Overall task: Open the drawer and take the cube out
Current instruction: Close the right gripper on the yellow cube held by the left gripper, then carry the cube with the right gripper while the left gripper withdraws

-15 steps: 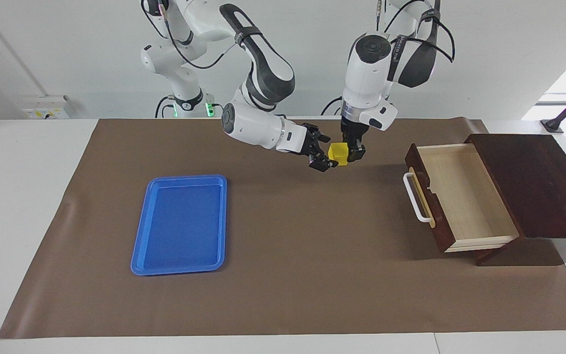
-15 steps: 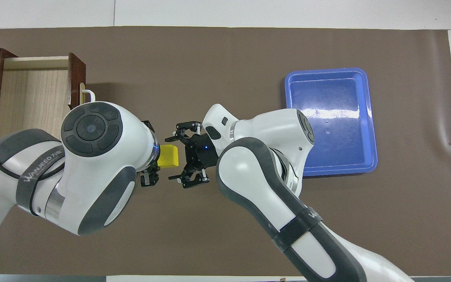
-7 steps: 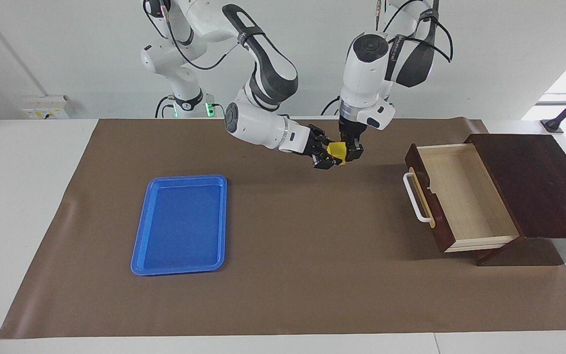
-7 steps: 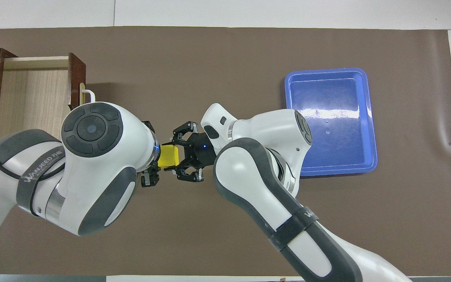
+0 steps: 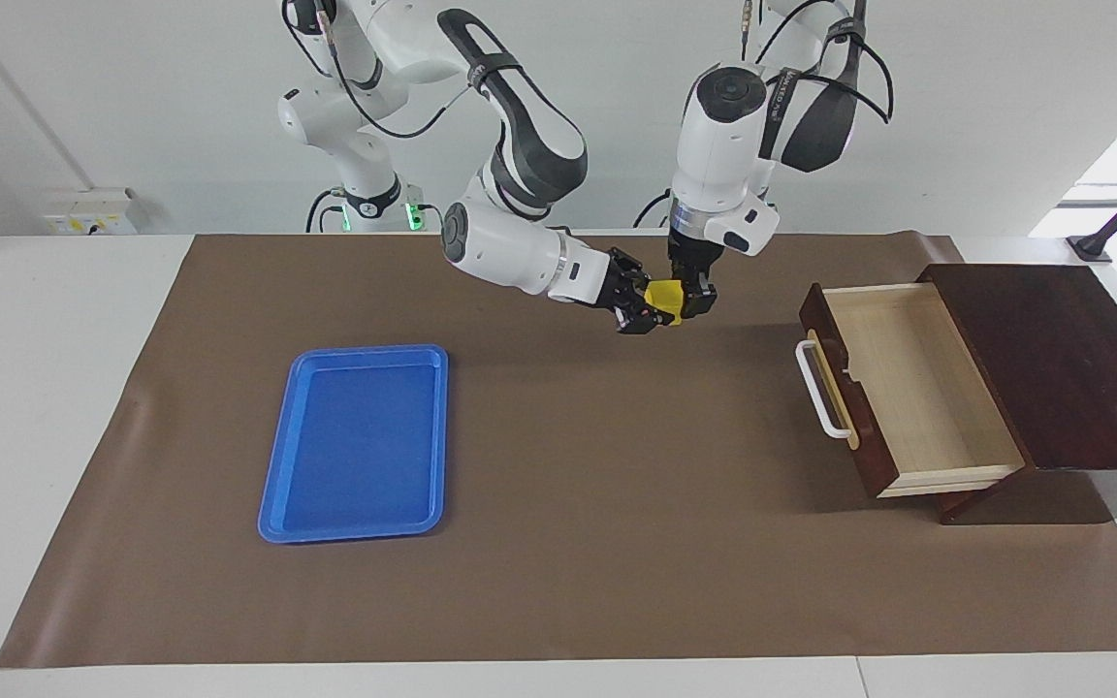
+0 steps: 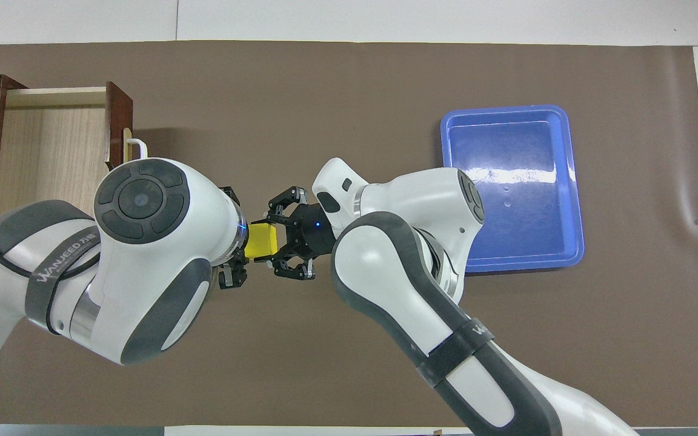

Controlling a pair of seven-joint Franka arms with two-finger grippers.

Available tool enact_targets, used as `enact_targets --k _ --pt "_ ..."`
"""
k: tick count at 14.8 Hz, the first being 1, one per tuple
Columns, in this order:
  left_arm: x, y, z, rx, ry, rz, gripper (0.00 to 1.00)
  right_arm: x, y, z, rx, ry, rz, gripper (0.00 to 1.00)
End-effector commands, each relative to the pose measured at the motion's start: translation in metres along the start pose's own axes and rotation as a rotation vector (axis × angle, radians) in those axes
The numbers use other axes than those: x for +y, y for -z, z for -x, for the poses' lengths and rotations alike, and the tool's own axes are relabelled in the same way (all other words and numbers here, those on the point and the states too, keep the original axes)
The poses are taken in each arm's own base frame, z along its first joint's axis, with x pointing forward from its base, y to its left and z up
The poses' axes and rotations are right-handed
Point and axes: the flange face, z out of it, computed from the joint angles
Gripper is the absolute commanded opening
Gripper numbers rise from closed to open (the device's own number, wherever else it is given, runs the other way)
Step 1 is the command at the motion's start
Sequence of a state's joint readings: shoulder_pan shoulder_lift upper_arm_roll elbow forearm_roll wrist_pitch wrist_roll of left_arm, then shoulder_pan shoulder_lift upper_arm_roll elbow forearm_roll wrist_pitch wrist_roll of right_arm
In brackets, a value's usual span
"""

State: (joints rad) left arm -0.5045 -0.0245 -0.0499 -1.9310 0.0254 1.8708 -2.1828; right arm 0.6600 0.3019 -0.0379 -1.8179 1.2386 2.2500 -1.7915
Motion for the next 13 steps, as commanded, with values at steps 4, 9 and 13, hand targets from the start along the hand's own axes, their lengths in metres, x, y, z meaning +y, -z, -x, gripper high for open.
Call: enact_targets --k 4,9,13 --pt "0.001 0.005 -0.015 -0.019 -0.014 0.008 1.00 0.007 0.001 -0.007 0.026 -0.003 0.005 0.00" --pt "0.041 -0.004 -0.076 -0.037 -0.048 0.041 1.00 0.009 0.003 -0.008 0.030 -0.006 0.007 0.00" --pt "0.071 -0.056 -0.126 -0.023 -0.118 0.077 1.00 0.017 0.018 0.002 0.036 -0.012 -0.002 0.00"
